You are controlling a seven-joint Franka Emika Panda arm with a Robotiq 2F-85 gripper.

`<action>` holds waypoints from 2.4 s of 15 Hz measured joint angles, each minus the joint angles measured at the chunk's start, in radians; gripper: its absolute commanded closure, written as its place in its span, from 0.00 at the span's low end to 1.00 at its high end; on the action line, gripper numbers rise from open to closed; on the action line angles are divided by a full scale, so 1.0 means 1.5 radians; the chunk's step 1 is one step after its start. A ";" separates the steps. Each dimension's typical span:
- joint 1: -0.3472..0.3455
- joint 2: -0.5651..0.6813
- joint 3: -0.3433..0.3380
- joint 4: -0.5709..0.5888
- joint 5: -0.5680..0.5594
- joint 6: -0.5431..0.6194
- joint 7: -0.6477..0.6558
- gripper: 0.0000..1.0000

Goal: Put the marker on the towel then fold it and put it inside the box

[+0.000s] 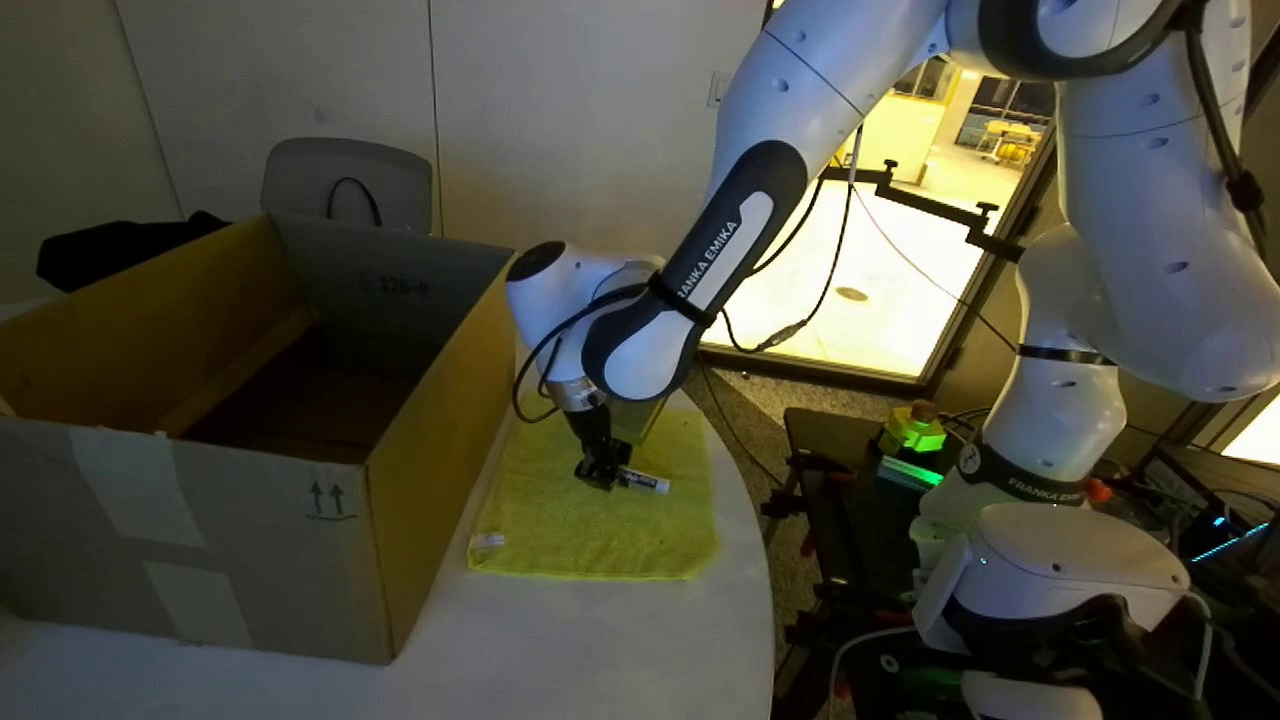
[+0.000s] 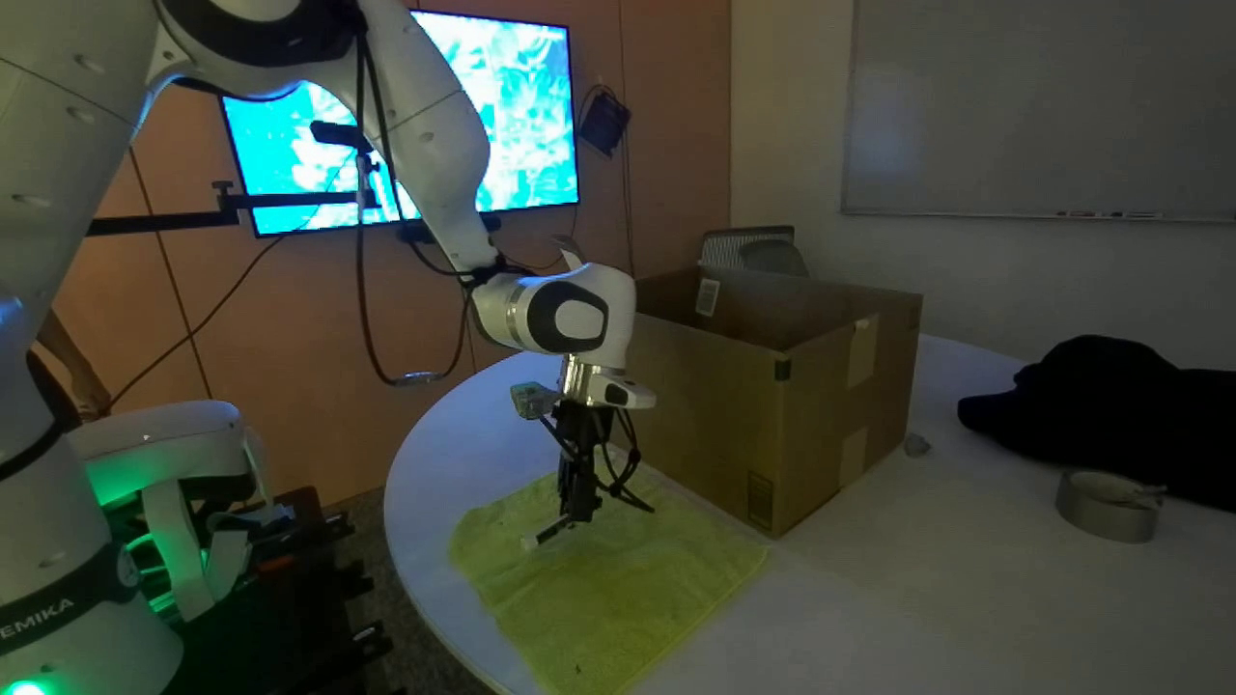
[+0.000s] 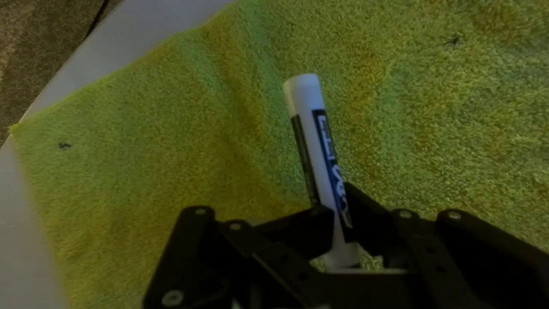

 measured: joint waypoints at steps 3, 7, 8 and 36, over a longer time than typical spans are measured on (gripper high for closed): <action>0.005 0.000 0.000 -0.001 -0.001 0.000 0.013 0.28; 0.022 -0.006 0.000 -0.005 -0.017 0.000 0.039 0.01; 0.027 -0.010 0.000 -0.005 -0.024 0.001 0.047 0.00; -0.022 0.044 0.165 0.014 0.107 0.199 -0.225 0.00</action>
